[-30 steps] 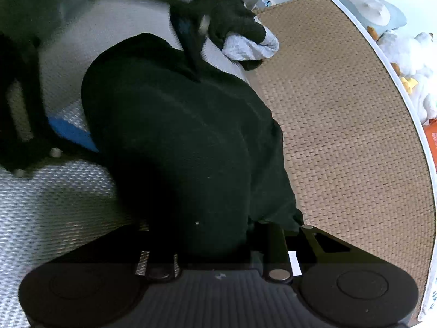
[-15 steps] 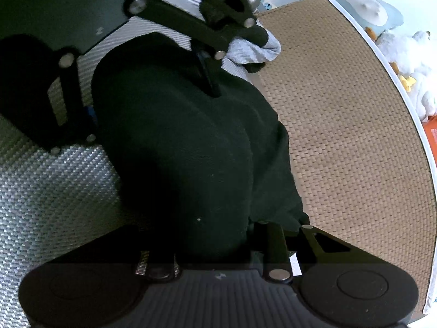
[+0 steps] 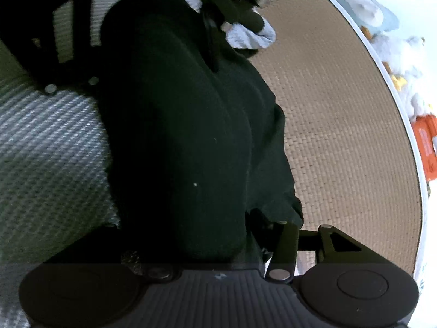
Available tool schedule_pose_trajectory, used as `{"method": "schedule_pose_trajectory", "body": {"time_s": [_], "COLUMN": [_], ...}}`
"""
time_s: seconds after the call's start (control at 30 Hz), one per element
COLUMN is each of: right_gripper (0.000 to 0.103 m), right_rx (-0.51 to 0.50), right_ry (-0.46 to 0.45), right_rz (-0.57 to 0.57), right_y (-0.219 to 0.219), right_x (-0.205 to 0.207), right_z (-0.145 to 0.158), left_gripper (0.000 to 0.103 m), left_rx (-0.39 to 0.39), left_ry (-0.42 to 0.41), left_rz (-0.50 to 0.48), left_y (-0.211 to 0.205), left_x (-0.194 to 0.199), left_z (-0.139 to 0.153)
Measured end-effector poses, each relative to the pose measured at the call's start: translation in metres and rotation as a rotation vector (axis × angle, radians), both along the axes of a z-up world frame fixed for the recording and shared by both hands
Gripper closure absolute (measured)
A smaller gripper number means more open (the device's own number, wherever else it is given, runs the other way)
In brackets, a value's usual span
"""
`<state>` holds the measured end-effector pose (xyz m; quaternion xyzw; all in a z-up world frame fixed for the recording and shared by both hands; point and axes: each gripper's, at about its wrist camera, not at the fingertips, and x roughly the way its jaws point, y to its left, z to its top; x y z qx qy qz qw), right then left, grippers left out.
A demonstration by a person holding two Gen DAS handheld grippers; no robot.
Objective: Fold clothes
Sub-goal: 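Lift the black shirt bundle off the surface with both grippers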
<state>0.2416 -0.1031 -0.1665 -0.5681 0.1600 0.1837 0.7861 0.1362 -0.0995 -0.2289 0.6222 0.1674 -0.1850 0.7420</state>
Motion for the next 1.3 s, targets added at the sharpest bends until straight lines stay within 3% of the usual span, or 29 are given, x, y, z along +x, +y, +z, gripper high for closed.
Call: {"method": "schedule_pose_trajectory", "body": {"time_s": [0.17, 0.33, 0.6, 1.3], "right_gripper": [0.073, 0.078, 0.080, 0.080], "right_rx": [0.040, 0.067, 0.069, 0.099], "right_ry": [0.043, 0.067, 0.020, 0.033], "right_rz": [-0.005, 0.013, 0.065, 0.176], "right_y": [0.004, 0.006, 0.026, 0.116], "right_x": [0.011, 0.016, 0.024, 0.020], "right_z": [0.000, 0.007, 0.014, 0.023], "left_gripper": [0.051, 0.057, 0.060, 0.060], "left_rx": [-0.006, -0.025, -0.031, 0.024], "left_ry": [0.001, -0.009, -0.024, -0.015], "left_rz": [0.011, 0.013, 0.033, 0.150], "left_y": [0.001, 0.003, 0.019, 0.090], "left_x": [-0.003, 0.004, 0.013, 0.015], "left_z": [-0.002, 0.004, 0.013, 0.021]}}
